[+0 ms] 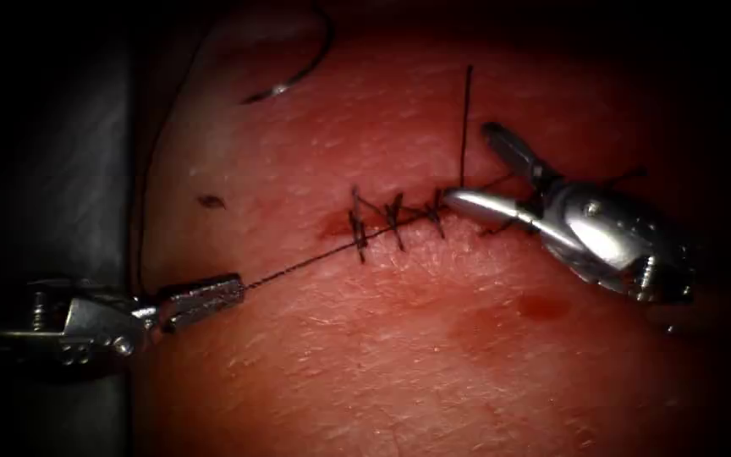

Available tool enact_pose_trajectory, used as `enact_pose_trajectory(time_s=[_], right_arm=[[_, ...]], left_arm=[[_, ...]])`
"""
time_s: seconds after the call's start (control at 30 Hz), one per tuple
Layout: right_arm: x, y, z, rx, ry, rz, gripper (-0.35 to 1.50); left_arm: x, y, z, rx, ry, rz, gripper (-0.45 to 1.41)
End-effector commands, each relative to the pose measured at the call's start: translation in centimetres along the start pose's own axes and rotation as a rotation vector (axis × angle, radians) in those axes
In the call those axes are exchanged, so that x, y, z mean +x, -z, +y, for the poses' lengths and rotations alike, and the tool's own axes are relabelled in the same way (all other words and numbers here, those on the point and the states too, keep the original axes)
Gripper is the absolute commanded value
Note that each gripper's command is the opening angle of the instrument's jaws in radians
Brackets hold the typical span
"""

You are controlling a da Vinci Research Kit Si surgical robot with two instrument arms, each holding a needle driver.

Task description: Wound Closure

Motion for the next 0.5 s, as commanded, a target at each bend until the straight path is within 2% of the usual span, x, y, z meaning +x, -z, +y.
enact_pose_trajectory(time_s=[0.03, 0.37, 0.5], right_arm=[[-0.05, -0.02, -0.1, 0.0, -0.006, 0.003, 1.21], [0.11, -0.1, 0.0, -0.026, -0.028, 0.028, 1.11], [0.17, -0.18, 0.02, -0.041, -0.036, 0.037, 1.15]], left_arm=[[-0.01, -0.08, 0.07, 0.001, 0.0, -0.001, -0.45], [0.09, -0.07, 0.18, 0.008, -0.003, -0.005, -0.45], [0.14, -0.05, 0.14, 0.006, 0.001, -0.007, -0.45]])
